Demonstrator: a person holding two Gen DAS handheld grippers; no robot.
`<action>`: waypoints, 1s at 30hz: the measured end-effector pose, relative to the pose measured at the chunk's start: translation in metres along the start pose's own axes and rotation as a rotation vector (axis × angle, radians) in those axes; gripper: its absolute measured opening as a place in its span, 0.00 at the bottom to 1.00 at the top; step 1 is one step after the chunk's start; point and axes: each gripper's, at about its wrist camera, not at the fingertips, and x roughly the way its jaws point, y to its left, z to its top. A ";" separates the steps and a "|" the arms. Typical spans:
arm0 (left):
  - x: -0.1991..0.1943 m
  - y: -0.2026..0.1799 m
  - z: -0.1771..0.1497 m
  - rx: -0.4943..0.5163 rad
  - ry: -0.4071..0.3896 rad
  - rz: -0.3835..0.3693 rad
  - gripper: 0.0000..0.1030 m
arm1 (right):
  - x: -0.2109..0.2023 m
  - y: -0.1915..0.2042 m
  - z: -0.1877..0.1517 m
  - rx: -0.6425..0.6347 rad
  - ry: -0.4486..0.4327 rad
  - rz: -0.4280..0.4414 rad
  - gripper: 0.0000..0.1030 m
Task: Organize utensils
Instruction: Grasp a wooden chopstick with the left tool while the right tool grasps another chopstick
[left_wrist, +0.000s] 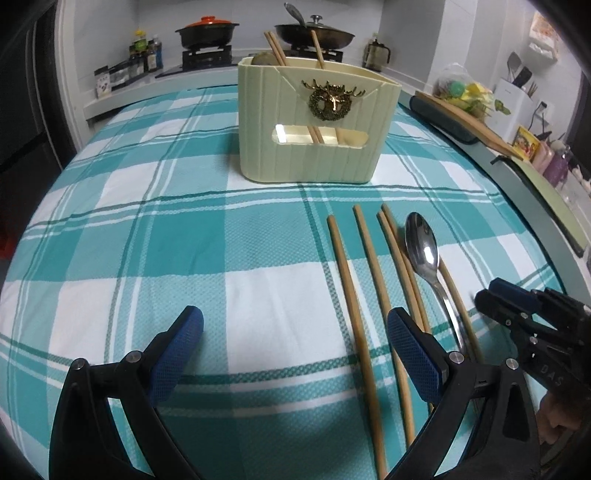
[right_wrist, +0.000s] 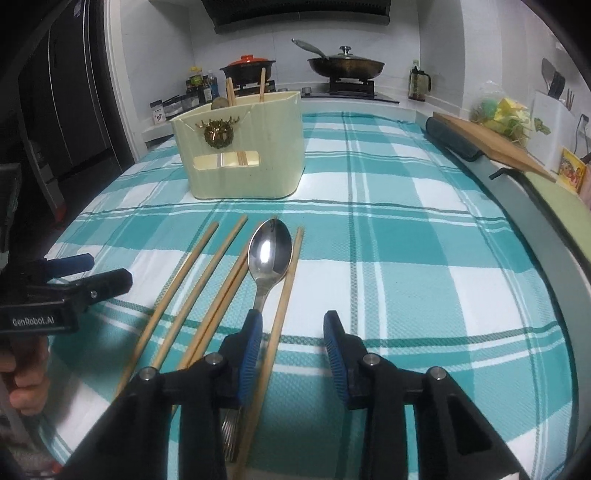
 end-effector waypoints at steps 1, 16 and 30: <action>0.006 -0.003 0.001 0.015 0.002 0.014 0.97 | 0.009 0.000 0.003 0.007 0.018 0.012 0.27; 0.023 -0.015 -0.009 0.101 0.017 0.034 0.47 | 0.048 0.010 0.016 -0.107 0.130 -0.101 0.10; -0.003 0.017 -0.033 0.061 0.049 -0.050 0.06 | 0.015 -0.012 -0.013 -0.101 0.168 -0.115 0.10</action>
